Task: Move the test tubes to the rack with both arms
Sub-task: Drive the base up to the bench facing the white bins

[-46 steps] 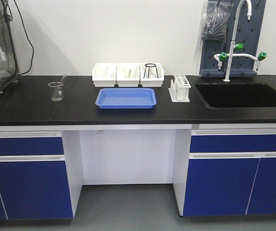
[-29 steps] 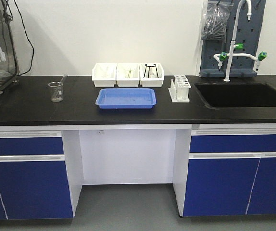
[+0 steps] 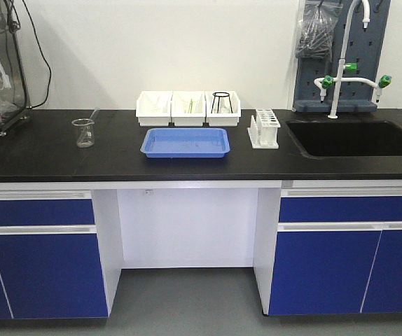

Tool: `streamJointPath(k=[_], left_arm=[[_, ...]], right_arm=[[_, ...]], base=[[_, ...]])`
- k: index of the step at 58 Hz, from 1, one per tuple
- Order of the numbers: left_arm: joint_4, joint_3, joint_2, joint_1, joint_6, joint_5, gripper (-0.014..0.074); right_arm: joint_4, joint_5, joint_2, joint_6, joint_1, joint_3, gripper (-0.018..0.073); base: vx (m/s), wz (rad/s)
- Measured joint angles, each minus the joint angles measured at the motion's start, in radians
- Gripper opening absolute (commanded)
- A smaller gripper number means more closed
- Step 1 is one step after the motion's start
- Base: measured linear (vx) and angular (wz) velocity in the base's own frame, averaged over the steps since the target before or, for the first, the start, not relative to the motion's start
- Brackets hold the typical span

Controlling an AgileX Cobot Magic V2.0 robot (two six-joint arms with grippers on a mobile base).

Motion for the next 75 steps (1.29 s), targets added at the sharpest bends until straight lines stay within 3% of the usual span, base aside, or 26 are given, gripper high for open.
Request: streamJointPath(k=[75], left_arm=[[0.000,0.000,0.000,0.000,0.000,0.000,-0.0021]], right_arm=[[0.000,0.000,0.000,0.000,0.000,0.000,-0.0008]], base=[[0.10,0.08]])
